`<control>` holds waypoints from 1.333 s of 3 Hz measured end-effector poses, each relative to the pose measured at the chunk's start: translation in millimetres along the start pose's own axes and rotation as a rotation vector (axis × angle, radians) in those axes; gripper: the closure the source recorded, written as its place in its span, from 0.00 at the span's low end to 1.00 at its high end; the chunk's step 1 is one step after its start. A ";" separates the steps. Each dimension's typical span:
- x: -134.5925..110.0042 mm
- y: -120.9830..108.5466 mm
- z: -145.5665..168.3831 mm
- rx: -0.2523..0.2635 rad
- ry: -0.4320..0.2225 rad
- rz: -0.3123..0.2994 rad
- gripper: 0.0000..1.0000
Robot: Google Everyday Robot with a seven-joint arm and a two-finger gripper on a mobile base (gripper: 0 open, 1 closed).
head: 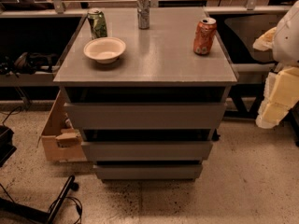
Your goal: Open top drawer
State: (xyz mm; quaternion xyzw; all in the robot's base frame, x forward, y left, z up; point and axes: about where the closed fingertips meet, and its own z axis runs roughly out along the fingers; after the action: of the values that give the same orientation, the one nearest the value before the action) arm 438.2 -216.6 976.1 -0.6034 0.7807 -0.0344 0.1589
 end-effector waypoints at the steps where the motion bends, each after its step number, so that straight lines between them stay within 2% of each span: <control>1: -1.6 0.0 3.1 0.013 0.001 -0.007 0.00; 2: 2.0 -1.5 34.3 0.041 0.029 -0.020 0.00; 3: 2.1 -24.2 116.5 0.078 0.108 -0.021 0.00; 4: 4.3 -43.8 168.4 0.083 0.145 -0.004 0.00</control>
Offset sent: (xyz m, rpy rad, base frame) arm 0.0367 0.0053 -0.0991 -0.0892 -0.0623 0.0009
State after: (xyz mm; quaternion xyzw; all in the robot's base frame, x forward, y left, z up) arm 526.8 -209.3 826.4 -0.5938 0.7868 -0.1107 0.1268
